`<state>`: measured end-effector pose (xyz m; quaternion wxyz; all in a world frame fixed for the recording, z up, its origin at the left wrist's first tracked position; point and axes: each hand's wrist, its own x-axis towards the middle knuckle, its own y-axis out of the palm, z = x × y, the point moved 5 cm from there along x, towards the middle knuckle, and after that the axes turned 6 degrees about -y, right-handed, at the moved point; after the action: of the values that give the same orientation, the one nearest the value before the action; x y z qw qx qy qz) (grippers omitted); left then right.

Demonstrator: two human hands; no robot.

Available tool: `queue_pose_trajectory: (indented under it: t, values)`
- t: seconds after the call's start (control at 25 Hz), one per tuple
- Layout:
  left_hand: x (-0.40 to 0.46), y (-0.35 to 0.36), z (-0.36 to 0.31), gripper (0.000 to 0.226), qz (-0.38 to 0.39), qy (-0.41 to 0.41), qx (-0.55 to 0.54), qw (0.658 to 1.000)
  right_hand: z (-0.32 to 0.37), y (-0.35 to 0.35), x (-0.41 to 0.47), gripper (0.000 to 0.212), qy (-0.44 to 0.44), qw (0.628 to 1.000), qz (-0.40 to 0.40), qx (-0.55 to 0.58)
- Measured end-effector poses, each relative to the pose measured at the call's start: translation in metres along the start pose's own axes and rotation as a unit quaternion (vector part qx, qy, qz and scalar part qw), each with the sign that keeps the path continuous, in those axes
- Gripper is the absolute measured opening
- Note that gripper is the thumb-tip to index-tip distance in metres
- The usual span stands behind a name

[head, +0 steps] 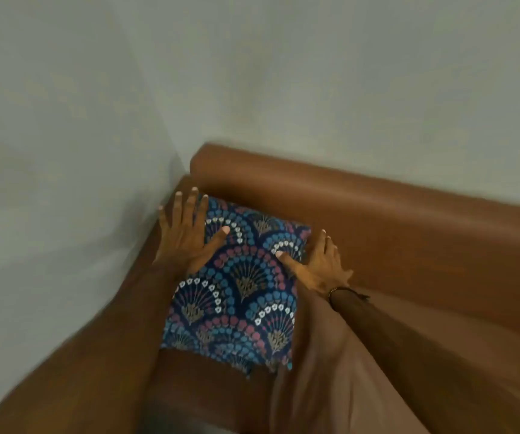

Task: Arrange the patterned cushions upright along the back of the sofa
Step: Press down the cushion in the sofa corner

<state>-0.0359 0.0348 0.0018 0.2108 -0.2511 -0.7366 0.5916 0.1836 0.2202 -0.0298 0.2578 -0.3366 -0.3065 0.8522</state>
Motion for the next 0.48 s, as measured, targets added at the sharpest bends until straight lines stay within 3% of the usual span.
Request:
queue_pose_trajectory:
  t: [0.04, 0.16, 0.32, 0.4, 0.48]
  values:
    - [-0.002, 0.035, 0.022, 0.106, 0.053, -0.047, -0.006, 0.997, -0.013, 0.036, 0.012, 0.126, 0.038, 0.996, 0.039, 0.065]
    - [-0.011, 0.103, 0.069, 0.119, 0.133, -0.152, -0.089, 0.975, -0.039, 0.115, 0.035, 0.071, 0.083, 0.945, 0.117, 0.294]
    - [-0.008, 0.122, 0.087, 0.147, 0.178, -0.321, -0.253, 0.895, -0.063, 0.156, 0.041, 0.093, 0.139, 0.897, 0.164, 0.387]
    - [-0.009, 0.109, 0.08, 0.14, 0.176, -0.326, -0.287, 0.883, -0.07, 0.147, 0.03, 0.087, 0.166, 0.877, 0.182, 0.413]
    - [-0.014, 0.084, 0.059, 0.129, 0.154, -0.307, -0.319, 0.883, -0.075, 0.113, 0.021, 0.068, 0.168, 0.872, 0.183, 0.423]
